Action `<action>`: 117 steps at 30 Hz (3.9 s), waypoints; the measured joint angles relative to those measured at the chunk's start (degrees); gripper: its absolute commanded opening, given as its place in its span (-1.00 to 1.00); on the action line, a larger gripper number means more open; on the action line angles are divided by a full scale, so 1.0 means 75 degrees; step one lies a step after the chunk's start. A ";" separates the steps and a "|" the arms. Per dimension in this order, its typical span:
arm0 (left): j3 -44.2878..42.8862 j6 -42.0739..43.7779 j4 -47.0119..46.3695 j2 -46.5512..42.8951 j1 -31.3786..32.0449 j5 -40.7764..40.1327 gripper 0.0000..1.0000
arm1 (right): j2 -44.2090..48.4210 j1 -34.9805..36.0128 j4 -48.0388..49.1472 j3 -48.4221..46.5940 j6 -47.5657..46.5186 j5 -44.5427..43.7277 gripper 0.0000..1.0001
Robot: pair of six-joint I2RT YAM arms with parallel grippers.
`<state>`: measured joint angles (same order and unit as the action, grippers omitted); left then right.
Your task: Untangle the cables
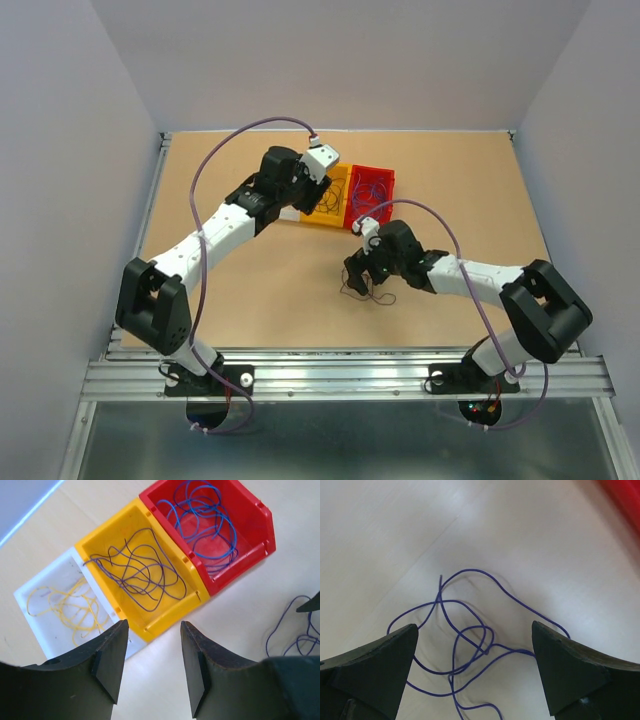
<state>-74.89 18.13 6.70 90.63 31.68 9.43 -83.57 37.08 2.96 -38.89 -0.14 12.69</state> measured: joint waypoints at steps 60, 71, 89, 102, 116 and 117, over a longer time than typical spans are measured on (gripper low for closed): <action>0.3037 -0.1880 -0.3780 -0.3395 -0.2739 0.0321 0.15 | -0.4485 0.0157 0.1040 -0.7108 0.1142 -0.5546 -0.99; 0.3037 -0.1856 -0.3789 -0.3197 -0.2739 0.0525 0.15 | -0.7102 0.0181 -0.0105 -0.8859 0.1405 -0.5327 -0.99; 0.3037 -0.1824 -0.3789 -0.3191 -0.2739 0.0711 0.18 | -0.7111 0.0198 -0.0656 -0.8856 0.2084 -0.5418 -0.56; 0.3040 -0.1798 -0.3789 -0.3191 -0.2739 0.0731 0.20 | -0.5292 0.0213 -0.0385 -0.8081 0.2224 -0.5843 -0.07; 0.3940 -0.1568 -0.3835 -0.3821 -0.2736 0.0758 0.98 | -0.0201 0.0522 0.2532 -0.1830 0.1323 -0.5147 1.00; 0.4144 -0.1507 -0.3800 -0.4054 -0.2739 0.0702 0.98 | 0.0152 0.0522 0.2736 -0.1513 0.1204 -0.5141 1.00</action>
<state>-43.81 6.83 -21.80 60.23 11.14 14.70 -82.43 40.99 23.49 -50.24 8.88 -25.87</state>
